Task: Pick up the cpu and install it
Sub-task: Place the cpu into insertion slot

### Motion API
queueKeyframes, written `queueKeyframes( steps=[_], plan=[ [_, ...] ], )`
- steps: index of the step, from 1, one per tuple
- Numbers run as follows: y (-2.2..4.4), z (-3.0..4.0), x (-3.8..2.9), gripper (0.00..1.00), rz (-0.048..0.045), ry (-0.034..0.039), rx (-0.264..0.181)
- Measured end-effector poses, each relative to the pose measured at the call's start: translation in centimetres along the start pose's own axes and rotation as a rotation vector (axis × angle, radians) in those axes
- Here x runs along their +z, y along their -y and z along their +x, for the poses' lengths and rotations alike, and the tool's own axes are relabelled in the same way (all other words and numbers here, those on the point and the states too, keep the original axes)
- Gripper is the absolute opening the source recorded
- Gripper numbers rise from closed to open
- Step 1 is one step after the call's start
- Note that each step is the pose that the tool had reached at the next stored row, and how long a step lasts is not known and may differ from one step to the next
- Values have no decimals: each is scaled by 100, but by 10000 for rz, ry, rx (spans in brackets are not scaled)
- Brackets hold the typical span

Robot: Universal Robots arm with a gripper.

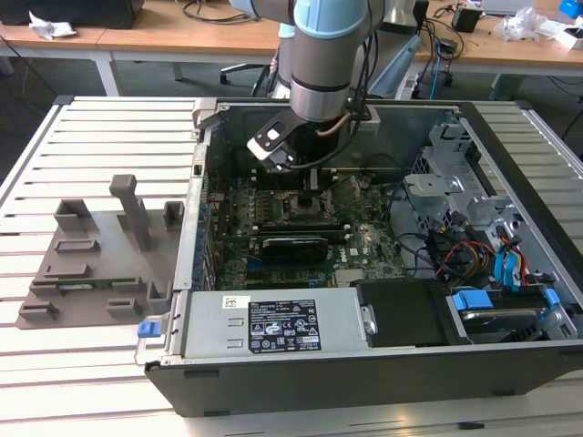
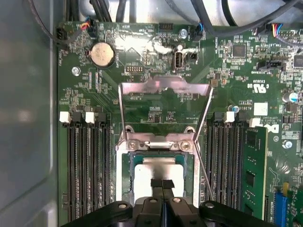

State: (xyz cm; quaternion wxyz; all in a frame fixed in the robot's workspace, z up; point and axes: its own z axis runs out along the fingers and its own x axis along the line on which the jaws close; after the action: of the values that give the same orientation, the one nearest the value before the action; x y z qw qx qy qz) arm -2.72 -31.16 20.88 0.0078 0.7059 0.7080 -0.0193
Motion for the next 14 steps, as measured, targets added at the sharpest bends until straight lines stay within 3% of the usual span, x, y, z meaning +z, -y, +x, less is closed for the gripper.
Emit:
queueKeyframes(
  steps=[5, 9, 13, 14],
  plan=[
    [8, 1, 43, 11, 4, 19, -1],
    [-54, 4, 64, 11, 4, 17, -6],
    [-101, 4, 54, 11, -1, 16, -11],
    [-104, 7, 24, 11, -11, 20, -10]
  ],
)
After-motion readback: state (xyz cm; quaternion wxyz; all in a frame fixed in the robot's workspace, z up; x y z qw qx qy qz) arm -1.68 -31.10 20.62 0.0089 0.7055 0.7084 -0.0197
